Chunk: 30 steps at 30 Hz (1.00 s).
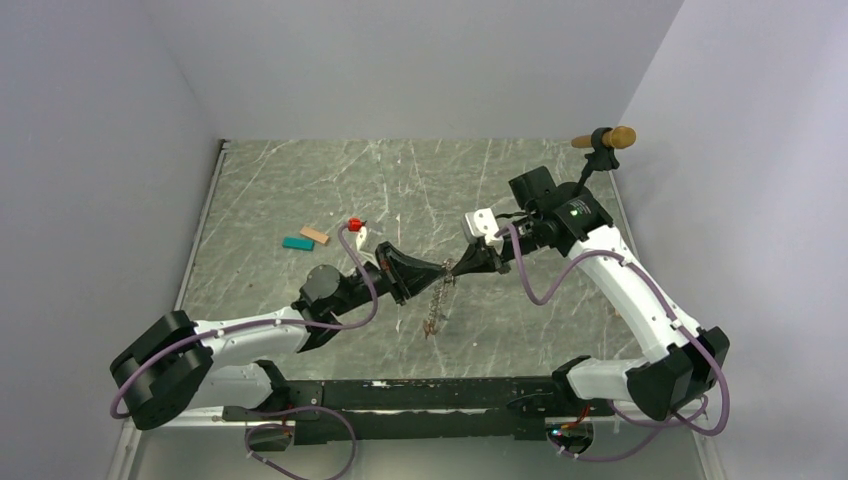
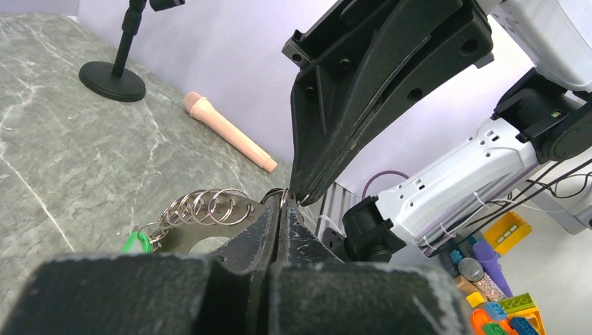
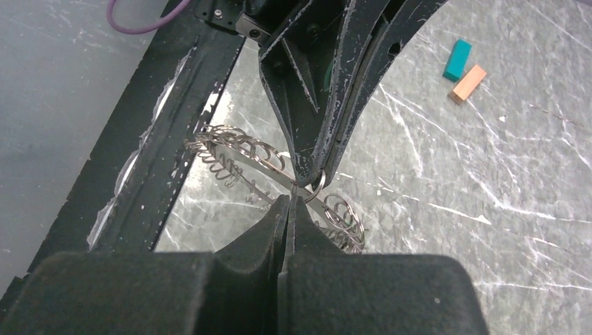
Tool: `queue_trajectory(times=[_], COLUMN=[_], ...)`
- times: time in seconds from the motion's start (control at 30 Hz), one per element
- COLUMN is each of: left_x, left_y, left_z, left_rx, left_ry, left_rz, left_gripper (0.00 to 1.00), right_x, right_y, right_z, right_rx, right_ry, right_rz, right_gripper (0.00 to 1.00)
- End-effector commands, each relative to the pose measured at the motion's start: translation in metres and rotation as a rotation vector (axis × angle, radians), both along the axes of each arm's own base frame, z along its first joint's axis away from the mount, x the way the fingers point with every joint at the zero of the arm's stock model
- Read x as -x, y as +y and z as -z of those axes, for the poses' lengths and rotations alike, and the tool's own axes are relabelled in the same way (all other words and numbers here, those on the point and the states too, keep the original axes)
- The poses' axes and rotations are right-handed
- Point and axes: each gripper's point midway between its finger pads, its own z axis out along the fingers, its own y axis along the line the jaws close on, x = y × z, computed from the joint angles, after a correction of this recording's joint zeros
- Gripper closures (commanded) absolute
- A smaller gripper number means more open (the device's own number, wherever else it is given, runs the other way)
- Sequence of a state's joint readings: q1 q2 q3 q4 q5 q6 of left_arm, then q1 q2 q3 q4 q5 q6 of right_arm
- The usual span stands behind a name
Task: Put the keys on the keyring
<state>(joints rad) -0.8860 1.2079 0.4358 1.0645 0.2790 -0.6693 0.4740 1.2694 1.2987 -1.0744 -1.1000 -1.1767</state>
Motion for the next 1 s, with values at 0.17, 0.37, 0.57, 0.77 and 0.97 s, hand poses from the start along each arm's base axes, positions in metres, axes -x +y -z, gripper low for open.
queue_trajectory(times=[0.17, 0.37, 0.57, 0.77, 0.97], left_x=[0.003, 0.009, 0.014, 0.018, 0.009], left_y=[0.003, 0.009, 0.013, 0.004, -0.001], left_z=[-0.007, 0.005, 0.002, 0.012, 0.012], left_rx=[0.047, 0.017, -0.109, -0.346, -0.448], left_ry=[-0.062, -0.087, -0.256, -0.399, -0.520], left_rz=[0.007, 0.016, 0.027, 0.123, 0.128], left_gripper=[0.87, 0.56, 0.37, 0.30, 0.31], right_x=[-0.002, -0.005, -0.002, 0.003, 0.004], right_y=[-0.005, -0.007, -0.012, -0.013, -0.013], right_z=[-0.024, -0.024, -0.021, -0.022, -0.021], right_rx=[0.027, 0.052, 0.083, 0.085, 0.082], right_ry=[0.011, 0.010, -0.006, -0.009, -0.007], right_rz=[0.016, 0.026, -0.001, -0.036, -0.044], right_gripper=[1.00, 1.00, 1.00, 1.00, 1.00])
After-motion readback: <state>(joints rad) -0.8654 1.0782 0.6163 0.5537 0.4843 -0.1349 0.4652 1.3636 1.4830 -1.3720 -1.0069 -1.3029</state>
